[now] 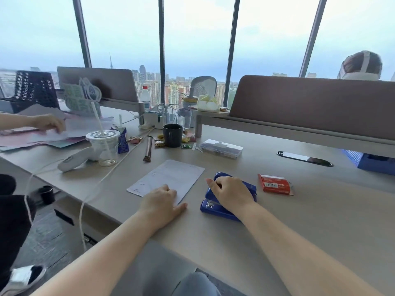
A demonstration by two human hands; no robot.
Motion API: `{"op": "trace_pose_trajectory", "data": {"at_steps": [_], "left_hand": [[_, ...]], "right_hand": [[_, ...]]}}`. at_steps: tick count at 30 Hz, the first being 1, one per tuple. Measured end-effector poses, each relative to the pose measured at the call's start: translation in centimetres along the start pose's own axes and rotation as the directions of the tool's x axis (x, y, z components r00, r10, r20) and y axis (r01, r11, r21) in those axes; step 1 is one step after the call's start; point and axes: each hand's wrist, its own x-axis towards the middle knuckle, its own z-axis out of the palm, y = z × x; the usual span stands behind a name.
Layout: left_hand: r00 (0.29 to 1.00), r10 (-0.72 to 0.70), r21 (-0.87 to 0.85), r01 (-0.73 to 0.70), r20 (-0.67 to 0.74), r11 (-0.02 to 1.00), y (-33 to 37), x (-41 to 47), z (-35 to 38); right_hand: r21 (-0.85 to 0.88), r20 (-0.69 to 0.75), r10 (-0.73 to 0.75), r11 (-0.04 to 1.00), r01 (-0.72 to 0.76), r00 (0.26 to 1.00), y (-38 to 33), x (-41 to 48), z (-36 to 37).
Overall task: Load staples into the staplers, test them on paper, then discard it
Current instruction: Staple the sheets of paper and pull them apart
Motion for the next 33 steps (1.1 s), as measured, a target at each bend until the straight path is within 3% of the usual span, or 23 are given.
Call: {"op": "trace_pose_trajectory", "data": {"at_steps": [9, 14, 20, 24, 29, 33], "left_hand": [[0.985, -0.030, -0.137, 0.006, -0.171, 0.991, -0.7, -0.1, 1.7], [0.979, 0.023, -0.183, -0.061, -0.204, 0.981, -0.9, -0.2, 1.9], [0.964, -0.022, -0.333, -0.070, -0.264, 0.940, -1.3, -0.4, 1.9], [0.944, 0.031, -0.324, -0.143, -0.327, 0.935, -1.6, -0.7, 1.9], [0.873, 0.250, -0.301, -0.394, -0.419, 0.868, -1.8, -1.2, 1.9], [0.841, 0.180, -0.367, -0.402, -0.510, 0.839, -1.6, -1.6, 1.8]], "right_hand": [[0.021, 0.034, -0.007, 1.000, 0.006, 0.999, 0.0, 1.2, 0.9], [0.045, 0.004, -0.012, 0.999, 0.011, 1.000, 0.0, 1.1, 0.8], [0.080, 0.015, -0.020, 0.997, 0.018, 1.000, 0.2, 1.2, 0.8], [0.102, 0.020, -0.006, 0.995, 0.004, 1.000, 0.2, 1.3, 0.7], [0.130, 0.089, 0.035, 0.990, -0.047, 0.995, 0.7, 1.6, 0.9], [0.128, 0.121, 0.048, 0.990, -0.064, 0.991, 0.7, 1.8, 0.6]]}}
